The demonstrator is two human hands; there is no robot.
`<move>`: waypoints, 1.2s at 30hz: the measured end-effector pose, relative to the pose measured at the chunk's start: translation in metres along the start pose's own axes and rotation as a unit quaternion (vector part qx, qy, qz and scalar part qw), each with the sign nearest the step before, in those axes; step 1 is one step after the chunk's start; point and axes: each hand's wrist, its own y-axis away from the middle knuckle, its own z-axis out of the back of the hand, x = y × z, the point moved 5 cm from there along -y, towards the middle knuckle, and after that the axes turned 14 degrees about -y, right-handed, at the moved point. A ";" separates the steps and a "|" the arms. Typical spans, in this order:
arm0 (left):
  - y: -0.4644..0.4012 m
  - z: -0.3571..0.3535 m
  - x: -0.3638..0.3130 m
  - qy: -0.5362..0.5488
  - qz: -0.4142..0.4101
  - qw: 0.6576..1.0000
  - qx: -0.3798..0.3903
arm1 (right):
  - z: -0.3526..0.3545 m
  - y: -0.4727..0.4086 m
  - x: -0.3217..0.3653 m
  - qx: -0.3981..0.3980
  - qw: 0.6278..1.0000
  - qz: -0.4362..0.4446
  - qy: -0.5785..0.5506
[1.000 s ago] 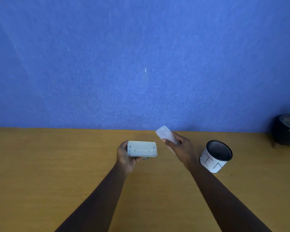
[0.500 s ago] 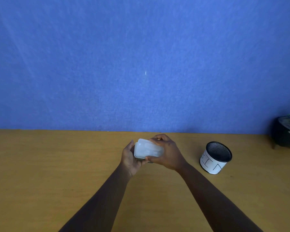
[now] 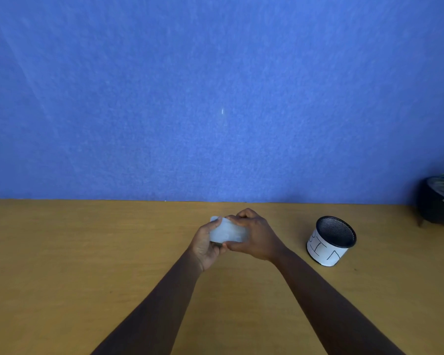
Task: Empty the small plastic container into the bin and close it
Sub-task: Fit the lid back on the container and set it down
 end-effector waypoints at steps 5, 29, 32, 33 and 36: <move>-0.001 -0.001 -0.003 -0.023 -0.036 0.999 0.005 | 0.000 0.000 -0.007 -0.003 0.999 -0.036 -0.038; 0.004 -0.001 -0.012 -0.116 -0.081 0.989 -0.038 | 0.023 0.008 -0.029 -0.151 0.874 -0.288 -0.360; 0.002 -0.002 -0.015 -0.111 -0.094 0.987 -0.063 | 0.020 0.009 -0.030 -0.143 0.856 -0.298 -0.397; 0.001 -0.002 -0.016 -0.101 -0.098 0.987 -0.077 | 0.018 0.011 -0.031 -0.142 0.851 -0.309 -0.399; 0.000 -0.001 -0.019 -0.080 -0.113 0.985 -0.105 | 0.014 0.018 -0.036 -0.116 0.840 -0.348 -0.400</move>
